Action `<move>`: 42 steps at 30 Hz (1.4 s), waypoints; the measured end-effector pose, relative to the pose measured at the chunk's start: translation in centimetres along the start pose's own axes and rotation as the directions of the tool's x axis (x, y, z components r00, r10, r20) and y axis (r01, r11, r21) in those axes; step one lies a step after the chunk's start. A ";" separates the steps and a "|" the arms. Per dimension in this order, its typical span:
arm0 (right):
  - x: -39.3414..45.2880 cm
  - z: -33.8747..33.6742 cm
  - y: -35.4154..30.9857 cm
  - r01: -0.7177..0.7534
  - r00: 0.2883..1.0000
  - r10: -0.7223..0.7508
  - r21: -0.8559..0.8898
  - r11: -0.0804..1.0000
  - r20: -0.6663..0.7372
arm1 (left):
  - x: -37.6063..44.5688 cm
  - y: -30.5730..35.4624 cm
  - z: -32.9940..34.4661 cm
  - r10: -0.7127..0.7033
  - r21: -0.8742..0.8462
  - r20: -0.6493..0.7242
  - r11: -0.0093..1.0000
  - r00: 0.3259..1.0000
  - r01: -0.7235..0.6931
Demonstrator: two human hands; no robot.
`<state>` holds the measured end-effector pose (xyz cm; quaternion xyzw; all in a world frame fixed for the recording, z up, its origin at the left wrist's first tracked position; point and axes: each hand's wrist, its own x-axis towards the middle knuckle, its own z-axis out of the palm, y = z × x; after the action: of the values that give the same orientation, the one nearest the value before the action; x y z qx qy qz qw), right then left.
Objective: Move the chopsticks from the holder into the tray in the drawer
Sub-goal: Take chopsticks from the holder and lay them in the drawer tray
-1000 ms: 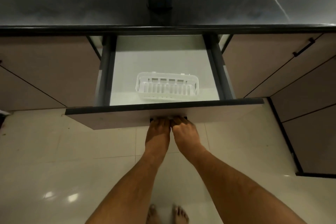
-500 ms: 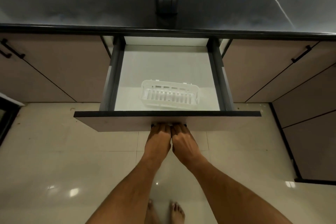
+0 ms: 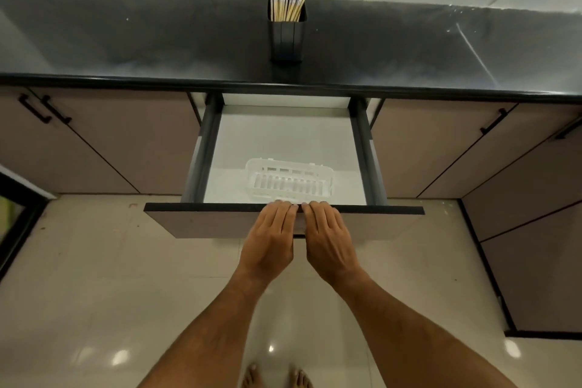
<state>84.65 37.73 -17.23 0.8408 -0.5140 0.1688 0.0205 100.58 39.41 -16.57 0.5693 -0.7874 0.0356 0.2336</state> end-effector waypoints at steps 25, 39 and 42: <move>15.2 1.5 7.1 -0.584 0.696 0.500 0.002 0.811 0.516 | 13.7 -10.7 2.4 -0.719 -0.211 0.395 0.535 0.572 0.818; 17.7 4.8 7.8 -0.791 0.516 0.646 0.025 0.611 0.563 | 13.9 -13.5 5.7 -0.757 -0.161 0.518 0.370 0.397 0.915; 17.8 4.9 7.8 -0.802 0.511 0.653 0.036 0.597 0.559 | 13.7 -13.4 5.7 -0.765 -0.163 0.511 0.363 0.393 0.917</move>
<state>86.55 17.83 -17.53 0.5479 -0.7776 0.0156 -0.3079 107.66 20.80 -18.87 0.8257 -0.3870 -0.3637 0.1901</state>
